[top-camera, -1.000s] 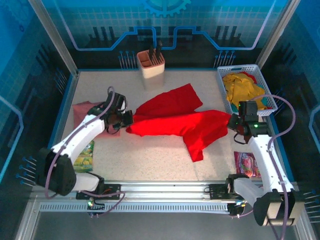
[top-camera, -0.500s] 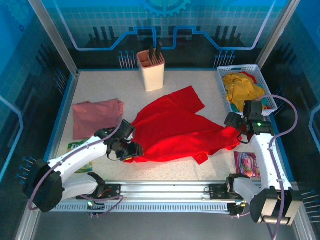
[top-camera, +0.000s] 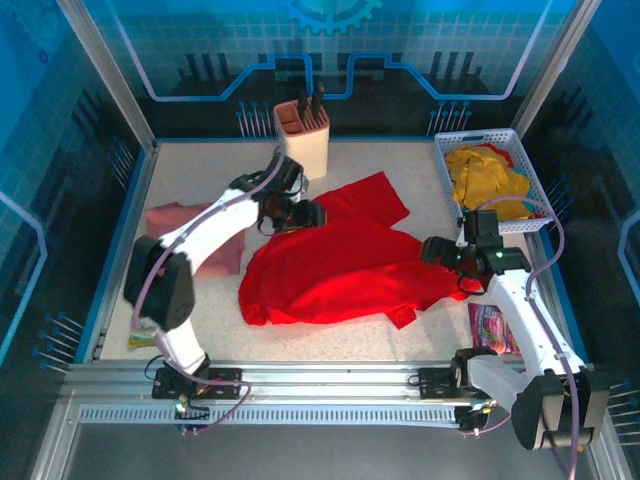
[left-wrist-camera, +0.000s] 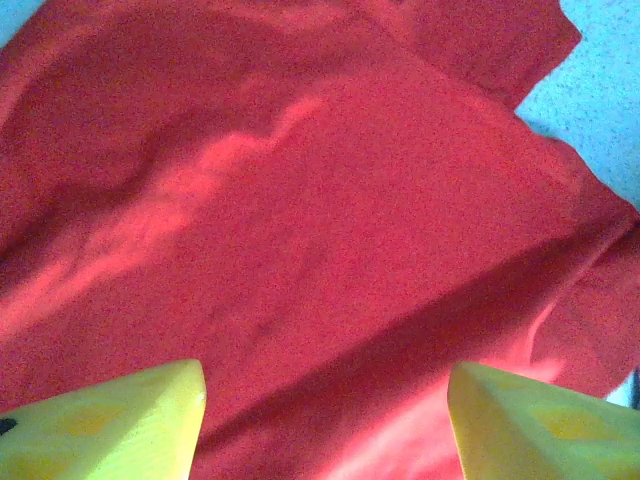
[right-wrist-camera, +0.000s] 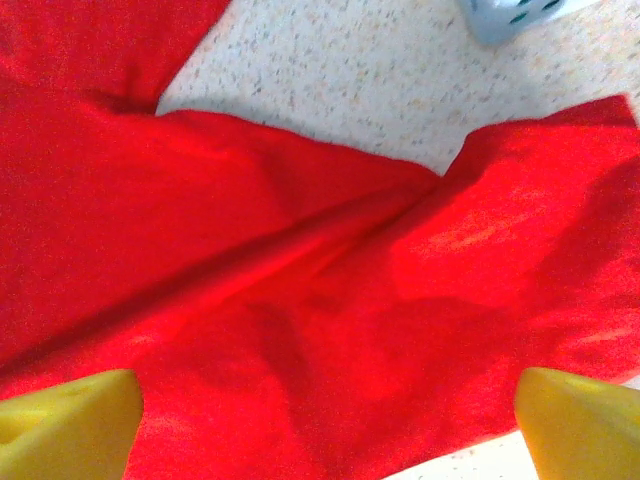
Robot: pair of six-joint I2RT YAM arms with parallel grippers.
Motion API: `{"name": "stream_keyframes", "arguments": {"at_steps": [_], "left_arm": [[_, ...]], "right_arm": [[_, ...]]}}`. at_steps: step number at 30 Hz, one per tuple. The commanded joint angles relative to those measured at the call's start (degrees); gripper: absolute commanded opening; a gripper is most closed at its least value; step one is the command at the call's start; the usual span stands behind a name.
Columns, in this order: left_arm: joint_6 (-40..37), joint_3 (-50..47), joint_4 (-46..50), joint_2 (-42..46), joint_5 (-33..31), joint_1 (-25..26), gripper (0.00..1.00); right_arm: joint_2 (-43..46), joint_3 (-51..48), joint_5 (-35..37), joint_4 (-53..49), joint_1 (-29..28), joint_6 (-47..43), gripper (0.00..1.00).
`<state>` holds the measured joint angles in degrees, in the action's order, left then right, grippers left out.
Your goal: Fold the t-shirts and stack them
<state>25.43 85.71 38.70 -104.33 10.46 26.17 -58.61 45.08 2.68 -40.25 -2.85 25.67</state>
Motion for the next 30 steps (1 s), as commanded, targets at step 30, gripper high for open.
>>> {"name": "stream_keyframes", "arguments": {"at_steps": [30], "left_arm": [[-10.59, 19.04, 16.02, -28.42, -21.84, -4.92, 0.45]], "right_arm": [[-0.89, -4.08, -3.12, 3.84, -2.28, 2.28, 0.96]]}}
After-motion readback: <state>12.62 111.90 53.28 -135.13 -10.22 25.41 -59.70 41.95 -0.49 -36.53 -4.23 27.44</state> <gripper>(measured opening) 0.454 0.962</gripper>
